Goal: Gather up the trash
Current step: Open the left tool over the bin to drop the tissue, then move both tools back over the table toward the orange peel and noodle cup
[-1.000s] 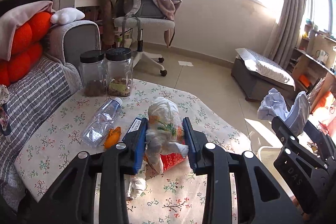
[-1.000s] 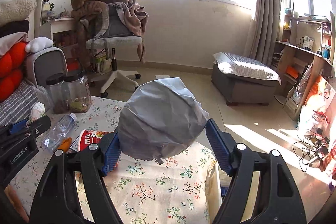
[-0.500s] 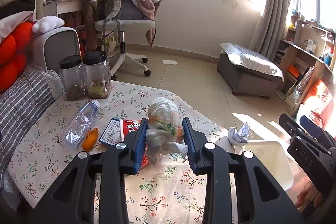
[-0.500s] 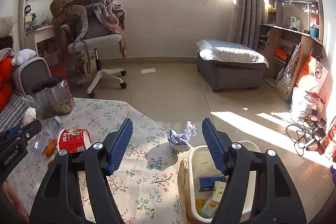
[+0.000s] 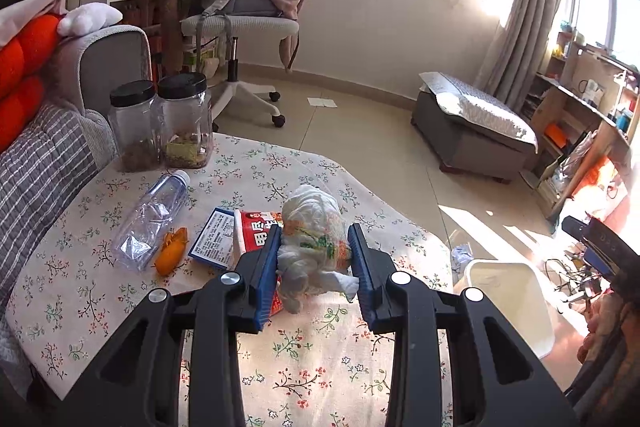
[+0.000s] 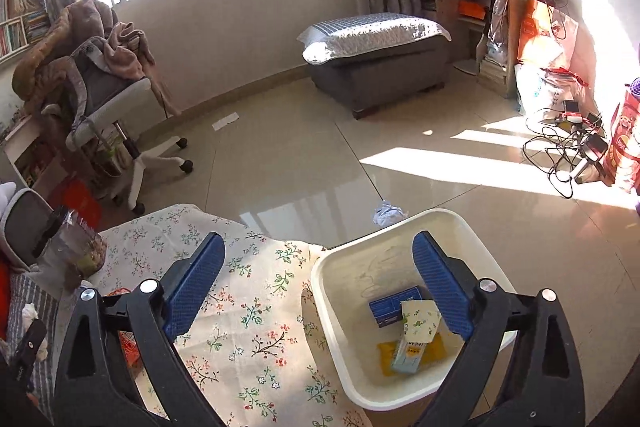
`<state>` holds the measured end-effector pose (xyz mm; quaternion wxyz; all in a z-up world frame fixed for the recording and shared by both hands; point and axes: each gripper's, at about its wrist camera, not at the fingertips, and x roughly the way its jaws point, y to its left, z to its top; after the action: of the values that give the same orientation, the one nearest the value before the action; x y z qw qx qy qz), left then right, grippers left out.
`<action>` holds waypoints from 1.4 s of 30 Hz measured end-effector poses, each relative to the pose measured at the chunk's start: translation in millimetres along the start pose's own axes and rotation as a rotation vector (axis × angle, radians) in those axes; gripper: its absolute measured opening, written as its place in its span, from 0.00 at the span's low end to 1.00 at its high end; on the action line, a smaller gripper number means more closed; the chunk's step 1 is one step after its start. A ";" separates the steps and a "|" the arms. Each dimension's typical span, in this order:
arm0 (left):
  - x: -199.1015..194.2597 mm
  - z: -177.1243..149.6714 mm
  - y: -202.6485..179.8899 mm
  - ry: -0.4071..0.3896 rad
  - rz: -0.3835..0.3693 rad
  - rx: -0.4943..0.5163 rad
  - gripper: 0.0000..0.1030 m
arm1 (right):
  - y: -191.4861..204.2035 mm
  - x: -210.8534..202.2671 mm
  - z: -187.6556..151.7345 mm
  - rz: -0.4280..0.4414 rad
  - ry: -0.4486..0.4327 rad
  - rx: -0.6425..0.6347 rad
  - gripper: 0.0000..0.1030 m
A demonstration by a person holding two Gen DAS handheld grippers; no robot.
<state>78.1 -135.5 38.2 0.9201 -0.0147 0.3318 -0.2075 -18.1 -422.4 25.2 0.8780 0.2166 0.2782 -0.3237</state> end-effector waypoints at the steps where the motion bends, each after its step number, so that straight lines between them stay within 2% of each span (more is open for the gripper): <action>1: 0.9 0.1 -2.2 0.004 -0.011 0.003 0.33 | -2.2 -1.6 0.9 -0.016 -0.010 -0.006 0.91; 6: 5.7 -5.8 -34.3 0.032 -0.069 0.074 0.33 | -21.6 -16.0 9.7 -0.080 -0.057 -0.001 0.93; 9: 10.9 -9.9 -65.5 0.053 -0.114 0.140 0.33 | -40.3 -28.6 16.8 -0.081 -0.091 0.034 0.93; 14: 27.4 -10.1 -128.3 0.118 -0.243 0.188 0.33 | -72.9 -43.2 22.9 -0.101 -0.108 0.070 0.93; 20: 50.1 -14.9 -210.4 0.210 -0.392 0.228 0.33 | -127.0 -59.8 27.4 -0.150 -0.147 0.202 0.93; 25: 62.2 -27.7 -266.9 0.262 -0.467 0.273 0.33 | -172.6 -74.1 28.8 -0.195 -0.194 0.339 0.93; 26: 64.4 -30.3 -275.1 0.274 -0.477 0.278 0.36 | -179.7 -76.0 28.2 -0.200 -0.200 0.361 0.93; 28: 67.7 -33.6 -287.3 0.292 -0.492 0.276 0.52 | -188.2 -76.6 26.8 -0.210 -0.205 0.393 0.93; 29: 68.3 -34.9 -291.3 0.300 -0.495 0.274 0.62 | -191.7 -76.2 26.1 -0.209 -0.203 0.402 0.93; 30: 68.4 -35.4 -294.7 0.304 -0.497 0.274 0.67 | -192.8 -75.5 25.7 -0.205 -0.200 0.406 0.93; 35: 61.2 -40.3 -296.1 0.291 -0.459 0.318 0.77 | -188.6 -75.8 26.0 -0.193 -0.204 0.390 0.93; 39: 55.9 -35.4 -283.0 0.235 -0.341 0.337 0.84 | -179.5 -75.6 26.1 -0.199 -0.207 0.362 0.93; 42: 48.1 -27.9 -270.6 0.160 -0.230 0.350 0.91 | -165.7 -71.6 25.9 -0.206 -0.201 0.318 0.93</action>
<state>-6.4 -398.4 32.0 0.8497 0.1239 0.3589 -0.3657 -168.7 -520.2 56.5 0.8183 0.2897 0.1554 -0.4716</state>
